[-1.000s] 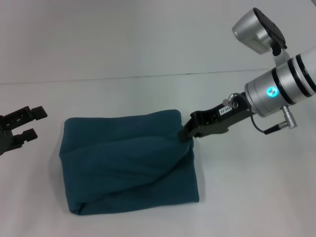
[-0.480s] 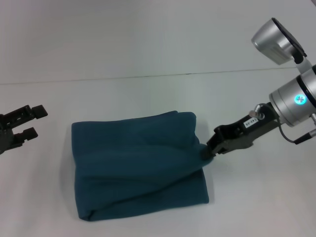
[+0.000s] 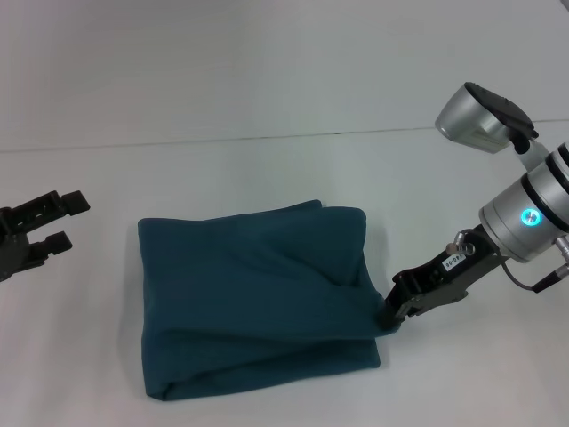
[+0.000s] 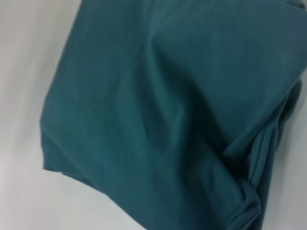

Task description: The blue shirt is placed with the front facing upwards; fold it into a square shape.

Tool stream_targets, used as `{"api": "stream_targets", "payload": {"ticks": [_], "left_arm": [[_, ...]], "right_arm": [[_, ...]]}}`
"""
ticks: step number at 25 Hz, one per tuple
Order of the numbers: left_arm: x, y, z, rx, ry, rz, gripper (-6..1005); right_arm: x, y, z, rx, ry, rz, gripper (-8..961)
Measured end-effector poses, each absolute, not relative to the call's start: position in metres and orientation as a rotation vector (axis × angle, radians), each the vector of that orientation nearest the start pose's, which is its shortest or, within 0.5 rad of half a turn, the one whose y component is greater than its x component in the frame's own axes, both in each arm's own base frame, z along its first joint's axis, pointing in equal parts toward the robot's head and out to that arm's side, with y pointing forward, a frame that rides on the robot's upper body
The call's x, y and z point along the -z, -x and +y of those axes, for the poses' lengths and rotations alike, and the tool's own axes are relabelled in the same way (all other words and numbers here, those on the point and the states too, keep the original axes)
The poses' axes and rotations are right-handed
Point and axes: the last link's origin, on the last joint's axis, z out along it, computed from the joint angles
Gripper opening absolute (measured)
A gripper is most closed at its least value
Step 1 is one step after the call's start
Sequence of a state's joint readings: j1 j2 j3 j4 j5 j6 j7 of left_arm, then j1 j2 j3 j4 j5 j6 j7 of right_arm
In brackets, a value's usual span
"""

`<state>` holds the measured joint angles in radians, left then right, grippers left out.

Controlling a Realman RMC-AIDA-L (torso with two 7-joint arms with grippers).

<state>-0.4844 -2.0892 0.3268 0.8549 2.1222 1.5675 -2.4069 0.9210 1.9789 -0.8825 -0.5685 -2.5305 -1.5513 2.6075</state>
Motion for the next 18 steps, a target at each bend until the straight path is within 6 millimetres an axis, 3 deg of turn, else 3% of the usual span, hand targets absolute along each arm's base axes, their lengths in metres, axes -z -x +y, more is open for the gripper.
{"api": "stream_targets", "payload": {"ticks": [18], "left_arm": [[-0.071, 0.309, 0.329, 1.010, 1.883, -1.875, 937]], "right_arm": [[0.026, -0.217, 0.378, 0.355, 2.476, 1.783, 33]]}}
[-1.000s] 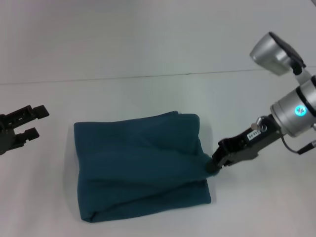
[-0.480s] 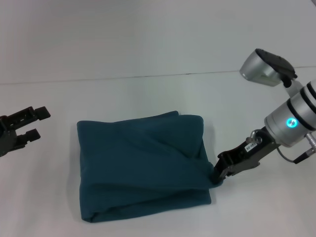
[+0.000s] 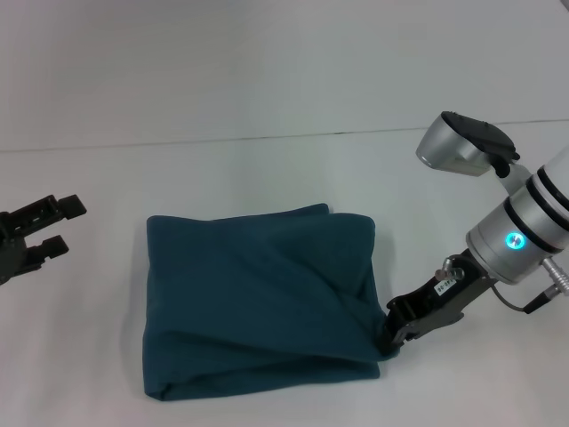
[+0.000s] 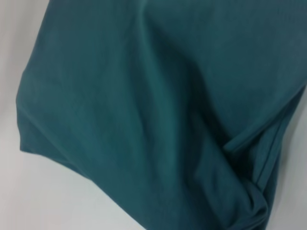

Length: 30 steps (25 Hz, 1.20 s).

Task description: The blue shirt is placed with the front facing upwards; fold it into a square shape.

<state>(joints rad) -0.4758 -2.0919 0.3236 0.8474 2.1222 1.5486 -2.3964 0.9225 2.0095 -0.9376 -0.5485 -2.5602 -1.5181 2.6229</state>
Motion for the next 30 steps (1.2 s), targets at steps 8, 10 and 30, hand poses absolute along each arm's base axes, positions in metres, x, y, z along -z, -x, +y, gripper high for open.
{"api": "stream_targets", "payload": {"ticks": [8, 10, 30], "left_arm": [[-0.070, 0.308, 0.331, 1.014, 1.888, -1.876, 936], [-0.070, 0.308, 0.331, 1.014, 1.888, -1.875, 936], [-0.071, 0.310, 0.331, 1.013, 1.873, -1.874, 936]], "right_arm": [[0.018, -0.221, 0.376, 0.371, 2.472, 1.796, 54], [0.015, -0.223, 0.377, 0.371, 2.465, 1.792, 77], [-0.005, -0.192, 0.380, 0.027, 2.592, 1.802, 459]]}}
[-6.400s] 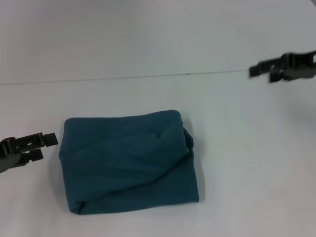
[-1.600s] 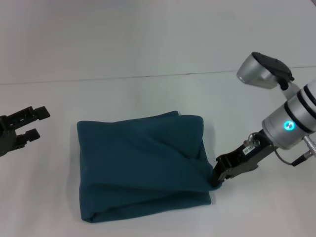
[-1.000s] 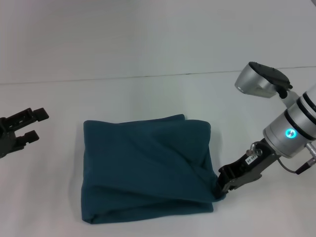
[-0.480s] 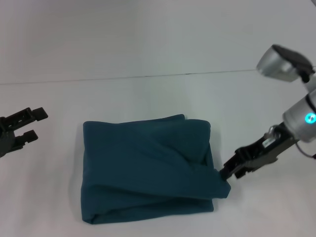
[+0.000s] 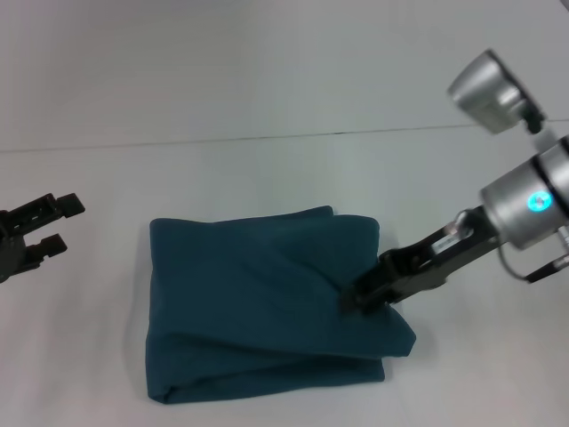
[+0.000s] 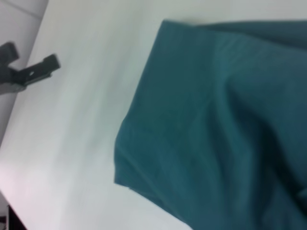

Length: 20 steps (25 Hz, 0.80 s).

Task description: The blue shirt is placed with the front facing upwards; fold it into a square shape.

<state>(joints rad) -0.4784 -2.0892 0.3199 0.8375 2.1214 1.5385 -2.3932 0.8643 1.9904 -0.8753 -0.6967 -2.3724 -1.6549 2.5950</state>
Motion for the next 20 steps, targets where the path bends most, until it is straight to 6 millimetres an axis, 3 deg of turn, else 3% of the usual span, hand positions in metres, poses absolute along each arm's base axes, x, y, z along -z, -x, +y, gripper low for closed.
{"api": "stream_targets", "payload": {"ticks": [5, 11, 16, 20], "left_arm": [[-0.072, 0.312, 0.330, -1.238, -2.272, 2.283, 936], [-0.072, 0.313, 0.329, -1.239, -2.269, 2.287, 937], [-0.071, 0.312, 0.329, -1.239, -2.268, 2.287, 936], [-0.071, 0.312, 0.329, -1.239, -2.267, 2.286, 936]], "right_arm": [[0.021, -0.192, 0.379, 0.046, 2.605, 1.818, 462], [0.040, -0.209, 0.378, 0.205, 2.511, 1.799, 459], [0.030, -0.199, 0.380, 0.156, 2.552, 1.780, 460], [0.002, -0.185, 0.392, 0.022, 2.572, 1.715, 460]]}}
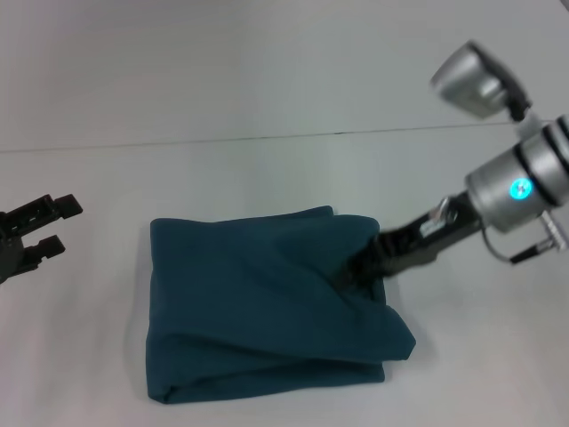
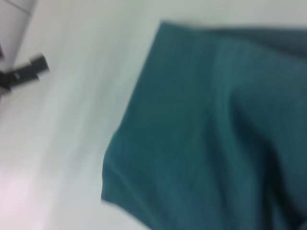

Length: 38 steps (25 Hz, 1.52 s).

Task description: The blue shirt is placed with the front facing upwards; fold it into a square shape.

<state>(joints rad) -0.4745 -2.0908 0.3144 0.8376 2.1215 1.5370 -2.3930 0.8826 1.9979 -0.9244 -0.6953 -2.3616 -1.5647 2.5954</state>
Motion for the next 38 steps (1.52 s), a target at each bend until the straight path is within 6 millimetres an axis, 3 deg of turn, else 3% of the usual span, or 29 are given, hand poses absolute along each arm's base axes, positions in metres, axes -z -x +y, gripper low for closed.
{"api": "stream_targets", "payload": {"ticks": [3, 6, 9, 17, 38], "left_arm": [[-0.072, 0.313, 0.329, -1.245, -2.264, 2.288, 936], [-0.072, 0.313, 0.329, -1.248, -2.262, 2.288, 937], [-0.072, 0.313, 0.329, -1.248, -2.261, 2.287, 937], [-0.072, 0.313, 0.329, -1.249, -2.262, 2.290, 936], [-0.070, 0.315, 0.329, -1.250, -2.258, 2.297, 936]], "right_arm": [[-0.013, -0.186, 0.405, -0.042, 2.512, 1.674, 461], [-0.015, -0.193, 0.415, -0.060, 2.438, 1.658, 462], [-0.011, -0.205, 0.421, -0.008, 2.332, 1.649, 462], [-0.001, -0.217, 0.425, 0.025, 2.254, 1.640, 460], [0.031, -0.221, 0.425, -0.023, 2.211, 1.657, 457]]}}
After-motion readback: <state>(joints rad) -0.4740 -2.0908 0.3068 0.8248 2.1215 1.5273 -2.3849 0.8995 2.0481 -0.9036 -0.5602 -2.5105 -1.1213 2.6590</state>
